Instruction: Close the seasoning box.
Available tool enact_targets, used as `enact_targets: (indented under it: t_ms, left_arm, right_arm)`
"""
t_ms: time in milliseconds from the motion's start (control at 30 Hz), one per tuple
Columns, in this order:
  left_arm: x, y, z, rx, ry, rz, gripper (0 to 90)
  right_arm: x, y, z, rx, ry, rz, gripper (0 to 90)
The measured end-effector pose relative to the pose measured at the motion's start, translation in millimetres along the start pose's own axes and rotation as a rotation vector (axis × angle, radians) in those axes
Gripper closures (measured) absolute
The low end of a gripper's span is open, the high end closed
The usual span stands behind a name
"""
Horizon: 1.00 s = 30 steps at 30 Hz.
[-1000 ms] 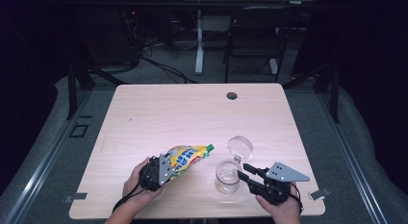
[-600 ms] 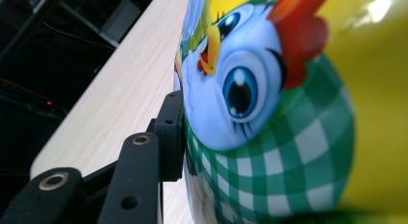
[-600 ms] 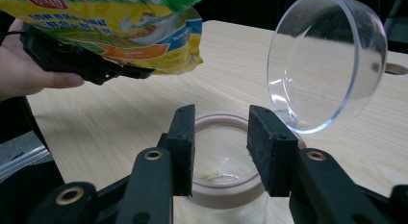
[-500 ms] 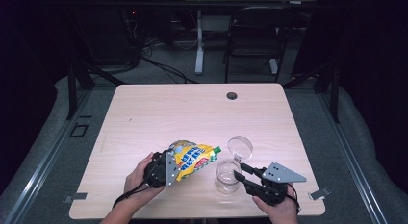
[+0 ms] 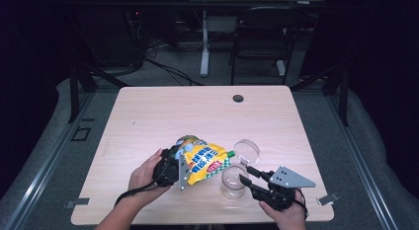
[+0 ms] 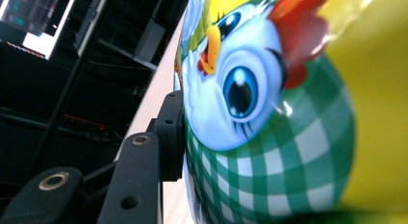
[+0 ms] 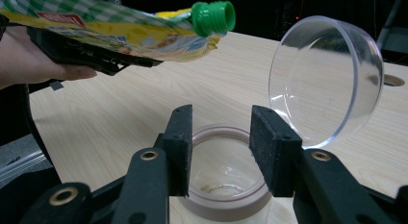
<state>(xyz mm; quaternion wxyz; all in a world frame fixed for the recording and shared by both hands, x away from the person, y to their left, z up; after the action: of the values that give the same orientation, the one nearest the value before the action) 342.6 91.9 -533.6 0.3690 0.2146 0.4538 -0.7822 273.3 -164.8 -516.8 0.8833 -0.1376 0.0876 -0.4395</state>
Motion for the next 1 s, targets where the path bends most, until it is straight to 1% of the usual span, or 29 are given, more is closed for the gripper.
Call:
enact_targets:
  t_ms: [67,100,133,167,300,333,367,400,433,567,633,700,733,767,833,900,933,1000]
  left_arm:
    - [-0.6,-0.4,2.8,0.001,0.019,0.009,59.8]
    - [-1.6,-1.2,4.6,-0.012,0.048,0.015,59.8]
    - [-1.6,-1.2,4.6,-0.012,0.048,0.015,59.8]
    - [-2.0,-1.7,5.5,-0.022,0.069,0.023,59.8]
    - [-1.8,-2.0,6.2,-0.023,0.079,0.026,59.8]
    - [-1.4,-2.2,6.6,-0.032,0.1,0.035,59.8]
    - [-1.4,-2.2,6.6,-0.032,0.1,0.035,59.8]
    - [-1.1,-2.5,6.6,-0.039,0.109,0.038,59.8]
    - [-1.1,-2.6,7.0,-0.043,0.129,0.049,59.8]
    - [-0.8,-3.1,8.1,-0.043,0.145,0.058,59.9]
    - [0.0,-3.7,9.5,-0.046,0.169,0.07,59.9]
    - [1.5,-3.3,9.9,-0.049,0.179,0.074,59.8]
    - [1.8,-3.0,10.6,-0.052,0.193,0.079,59.8]
    - [1.8,-3.0,10.6,-0.052,0.193,0.079,59.8]
    - [2.8,-2.2,11.7,-0.061,0.223,0.09,59.8]
    - [3.8,-1.7,11.6,-0.063,0.223,0.089,59.8]
    - [4.1,-1.2,12.2,-0.059,0.231,0.093,59.8]
    - [4.8,-0.6,13.0,-0.067,0.252,0.097,59.9]
  right_arm:
    - [-1.1,-0.2,1.0,0.007,0.004,-0.003,60.2]
    - [-0.8,-0.8,1.2,0.002,0.0,-0.003,60.1]
    - [-0.8,-0.8,1.2,0.002,0.0,-0.003,60.1]
    - [-1.1,-0.8,1.7,0.003,-0.001,-0.002,59.9]
    - [-2.6,-0.3,2.3,0.005,-0.002,0.001,59.4]
    - [-3.9,0.2,2.6,0.004,-0.007,0.002,59.2]
    - [-4.6,0.5,2.7,0.002,-0.009,0.004,59.3]
    - [-4.6,0.5,2.7,0.002,-0.009,0.004,59.3]
    - [-6.1,1.5,2.7,0.001,-0.015,0.004,59.3]
    - [-8.5,3.0,2.4,0.0,-0.017,0.009,59.3]
    - [-10.5,4.1,1.9,-0.005,-0.023,0.015,60.9]
    - [-11.7,4.8,1.5,-0.009,-0.026,0.016,62.0]
    - [-12.3,5.1,1.4,-0.009,-0.027,0.019,62.4]
    - [-12.3,5.1,1.4,-0.009,-0.027,0.019,62.4]
    - [-14.3,6.2,0.8,-0.012,-0.034,0.02,63.2]
    - [-14.4,6.3,0.8,-0.013,-0.038,0.018,63.4]
    - [-14.6,6.5,0.7,-0.015,-0.041,0.019,63.6]
    - [-15.4,7.3,0.5,-0.016,-0.044,0.019,64.2]
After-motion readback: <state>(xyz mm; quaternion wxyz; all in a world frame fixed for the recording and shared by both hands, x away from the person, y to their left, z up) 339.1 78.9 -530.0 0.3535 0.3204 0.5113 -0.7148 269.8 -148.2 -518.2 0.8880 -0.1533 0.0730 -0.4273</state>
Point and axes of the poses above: each handheld gripper's, and its own axes: y roughly forward along the jaws, z roughly out of its top, x roughly to its right, the point moved 6 cm from there along y, roughly forward along the jaws, and after that the axes turned 8 degrees about -z, right-handed, at the moved point
